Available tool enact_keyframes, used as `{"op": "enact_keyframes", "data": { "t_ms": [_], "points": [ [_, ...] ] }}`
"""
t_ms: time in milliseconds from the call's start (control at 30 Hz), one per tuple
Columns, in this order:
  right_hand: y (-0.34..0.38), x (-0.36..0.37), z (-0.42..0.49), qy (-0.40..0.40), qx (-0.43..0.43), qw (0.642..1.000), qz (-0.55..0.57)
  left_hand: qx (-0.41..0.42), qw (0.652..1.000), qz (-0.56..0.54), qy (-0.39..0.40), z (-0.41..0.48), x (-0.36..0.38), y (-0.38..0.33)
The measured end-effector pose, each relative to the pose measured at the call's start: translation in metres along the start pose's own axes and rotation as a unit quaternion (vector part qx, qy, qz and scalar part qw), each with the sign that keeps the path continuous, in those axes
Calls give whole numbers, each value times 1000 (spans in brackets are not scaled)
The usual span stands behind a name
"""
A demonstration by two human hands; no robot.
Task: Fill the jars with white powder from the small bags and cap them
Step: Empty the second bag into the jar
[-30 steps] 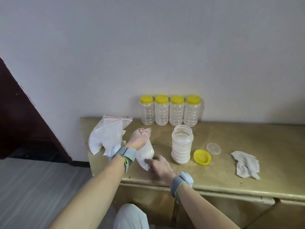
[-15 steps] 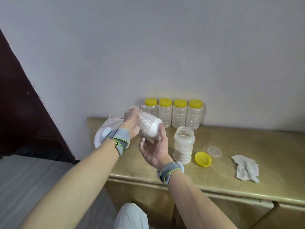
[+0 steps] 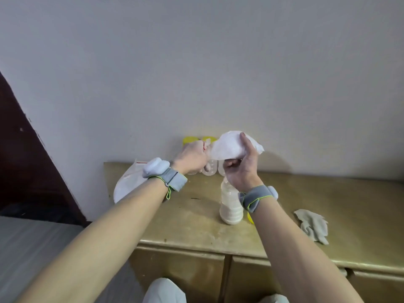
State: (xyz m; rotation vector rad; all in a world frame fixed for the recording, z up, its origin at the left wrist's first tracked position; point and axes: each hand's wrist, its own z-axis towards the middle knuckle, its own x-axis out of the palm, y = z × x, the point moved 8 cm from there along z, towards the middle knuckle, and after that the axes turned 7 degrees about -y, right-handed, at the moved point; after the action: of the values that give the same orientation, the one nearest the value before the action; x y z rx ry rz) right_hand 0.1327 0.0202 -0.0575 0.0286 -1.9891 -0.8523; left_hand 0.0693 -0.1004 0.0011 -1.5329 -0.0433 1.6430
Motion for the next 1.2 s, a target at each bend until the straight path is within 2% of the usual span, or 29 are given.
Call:
{"op": "enact_keyframes", "data": {
  "t_ms": [67,200,267,367,500,700,800,933,1067,1200],
  "points": [
    [19,-22,10,-15,-25,999,-13,-9,996,-57,63,4,25,-10],
    [51,-55,21,-30,-71,996,-46,-8,976,-188,111,10,61,-18],
    [64,-69,25,-32,-95,990,-96,22,981,-134,137,10,78,-25],
    [75,-82,29,-34,-125,979,-160,66,992,-16,103,9,91,-32],
    [86,-83,31,-33,-167,959,-227,70,995,25,64,13,104,-23],
    [81,-70,29,-3,-221,900,-375,75,987,136,37,15,115,-16],
    [71,-65,31,22,-238,860,-452,47,988,140,49,19,124,-8],
    [66,-62,38,42,-238,829,-505,-25,988,88,125,25,136,6],
    [68,-66,41,39,-224,839,-494,-42,988,17,149,25,146,12],
    [68,-71,39,25,-208,859,-468,-50,989,6,141,25,145,12]
  ]
}}
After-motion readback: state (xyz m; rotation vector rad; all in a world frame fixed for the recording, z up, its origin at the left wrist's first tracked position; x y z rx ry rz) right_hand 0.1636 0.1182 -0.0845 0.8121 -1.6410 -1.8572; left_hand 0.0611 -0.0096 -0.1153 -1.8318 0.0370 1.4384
